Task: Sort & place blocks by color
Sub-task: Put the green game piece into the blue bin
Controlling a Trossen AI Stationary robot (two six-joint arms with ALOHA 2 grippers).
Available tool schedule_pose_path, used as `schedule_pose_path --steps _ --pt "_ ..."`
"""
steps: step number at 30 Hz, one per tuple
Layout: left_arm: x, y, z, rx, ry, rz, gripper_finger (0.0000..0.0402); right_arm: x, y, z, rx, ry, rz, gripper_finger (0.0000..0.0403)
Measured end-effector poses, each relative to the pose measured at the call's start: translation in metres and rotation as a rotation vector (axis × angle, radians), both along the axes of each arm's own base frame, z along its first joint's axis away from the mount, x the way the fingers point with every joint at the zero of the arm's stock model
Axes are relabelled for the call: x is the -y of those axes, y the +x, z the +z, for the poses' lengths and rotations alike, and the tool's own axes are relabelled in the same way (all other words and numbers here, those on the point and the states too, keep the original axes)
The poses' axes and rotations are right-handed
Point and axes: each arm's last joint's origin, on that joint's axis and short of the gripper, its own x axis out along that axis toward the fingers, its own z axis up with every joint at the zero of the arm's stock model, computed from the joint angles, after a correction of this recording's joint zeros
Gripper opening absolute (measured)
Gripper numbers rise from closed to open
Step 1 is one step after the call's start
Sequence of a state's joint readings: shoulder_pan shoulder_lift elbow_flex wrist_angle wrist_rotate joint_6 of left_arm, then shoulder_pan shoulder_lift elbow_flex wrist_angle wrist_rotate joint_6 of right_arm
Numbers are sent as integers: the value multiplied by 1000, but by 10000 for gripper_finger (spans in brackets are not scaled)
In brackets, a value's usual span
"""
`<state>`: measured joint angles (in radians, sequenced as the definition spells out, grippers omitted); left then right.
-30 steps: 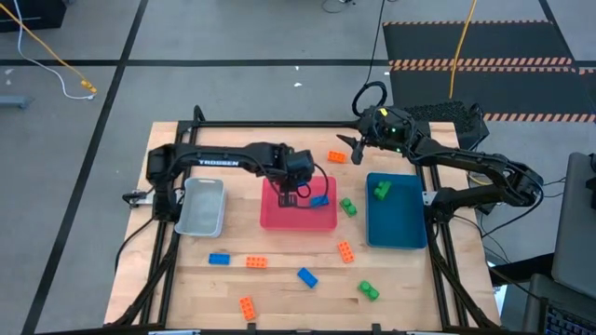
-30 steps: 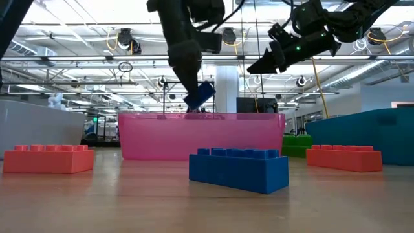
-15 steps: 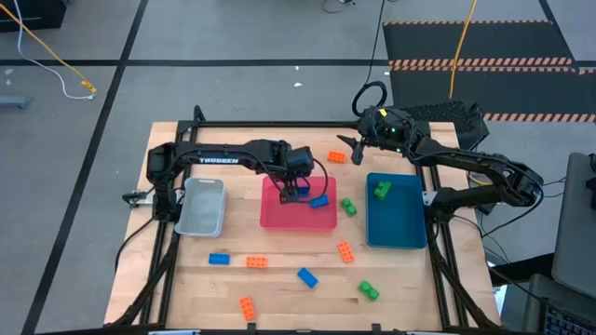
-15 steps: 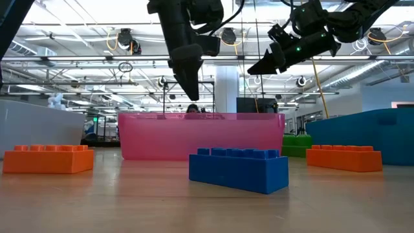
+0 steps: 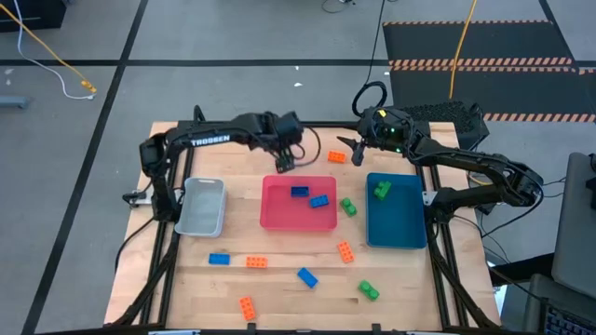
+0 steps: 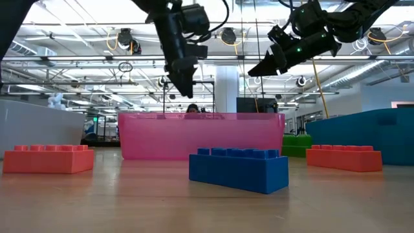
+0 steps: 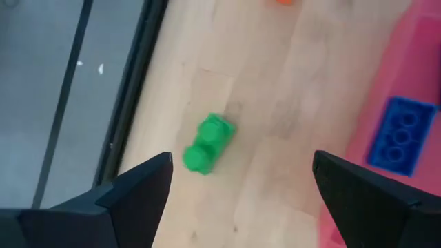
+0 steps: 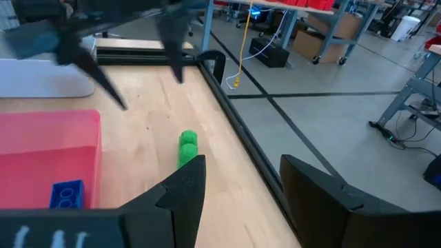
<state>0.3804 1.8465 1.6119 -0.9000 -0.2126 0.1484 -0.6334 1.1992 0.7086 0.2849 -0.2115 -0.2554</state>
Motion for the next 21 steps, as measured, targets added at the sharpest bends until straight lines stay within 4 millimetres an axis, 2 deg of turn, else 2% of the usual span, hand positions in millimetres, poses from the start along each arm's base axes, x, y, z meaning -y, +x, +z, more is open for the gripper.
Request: schedule_pose_path --steps 5,9,13,17,21 --pt "-43 -20 0 1 -8 54 351 0 0 0 0 -4 1 183" --pt "-66 -24 -10 57 -108 -50 333 0 0 0 -1 -6 2 183" --pt "-73 -20 -29 -4 -122 -158 292 0 0 0 -7 -15 6 183" --pt "-72 -17 -38 -39 -135 -197 253 0 0 0 -6 -17 6 183" --pt "-75 -16 -47 -64 -146 -218 231 0 0 0 -7 -20 7 183"
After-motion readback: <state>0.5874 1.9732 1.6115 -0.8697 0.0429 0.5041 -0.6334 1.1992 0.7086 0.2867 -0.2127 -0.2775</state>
